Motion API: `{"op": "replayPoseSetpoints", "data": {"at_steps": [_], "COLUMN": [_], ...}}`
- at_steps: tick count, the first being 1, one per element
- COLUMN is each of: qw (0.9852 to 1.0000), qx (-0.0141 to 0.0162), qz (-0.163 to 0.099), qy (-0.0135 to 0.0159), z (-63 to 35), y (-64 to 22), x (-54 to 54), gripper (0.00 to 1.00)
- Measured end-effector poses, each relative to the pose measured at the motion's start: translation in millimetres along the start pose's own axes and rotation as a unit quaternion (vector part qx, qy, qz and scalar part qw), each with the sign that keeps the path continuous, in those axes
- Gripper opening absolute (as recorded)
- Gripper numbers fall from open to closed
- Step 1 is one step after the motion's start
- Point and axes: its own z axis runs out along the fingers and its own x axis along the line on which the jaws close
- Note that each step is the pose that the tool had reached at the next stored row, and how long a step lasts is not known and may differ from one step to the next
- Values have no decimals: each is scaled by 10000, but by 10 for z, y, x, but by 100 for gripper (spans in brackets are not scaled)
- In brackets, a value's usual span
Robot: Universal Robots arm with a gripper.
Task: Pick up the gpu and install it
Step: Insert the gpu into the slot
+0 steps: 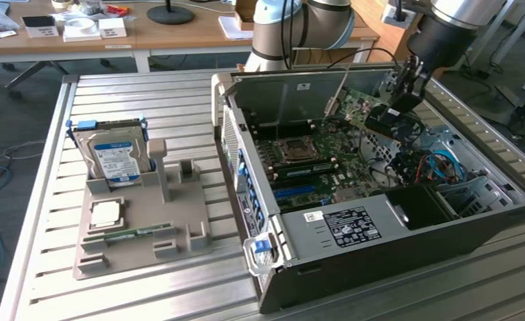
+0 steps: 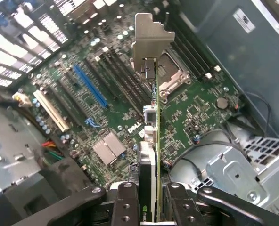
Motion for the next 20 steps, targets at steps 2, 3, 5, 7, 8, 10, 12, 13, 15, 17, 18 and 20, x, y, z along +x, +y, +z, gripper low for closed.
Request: {"op": "replayPoseSetpoints", "data": {"at_steps": [2,3,5,7,8,10,12,13,15,17,18,20], "qw": [9999,9998,9994,9988,9985,9977,9969,9964,9956,9952,9952,9952], "qx": [0,0,0,0,0,0,0,0,0,0,0,0], "qz": [-144,-215,-358,-490,-552,-671,-787,-842,-936,-969,-969,-969], "qy": [15,22,37,51,57,70,82,88,98,101,101,101], "z": [2,3,4,6,6,7,8,9,9,9,9,9], "y": [0,0,0,0,0,0,0,0,0,0,0,0], "x": [0,0,0,0,0,-1,-1,-1,-1,-1,-1,-1], "gripper": [27,27,27,27,27,27,27,27,27,27,27,27]}}
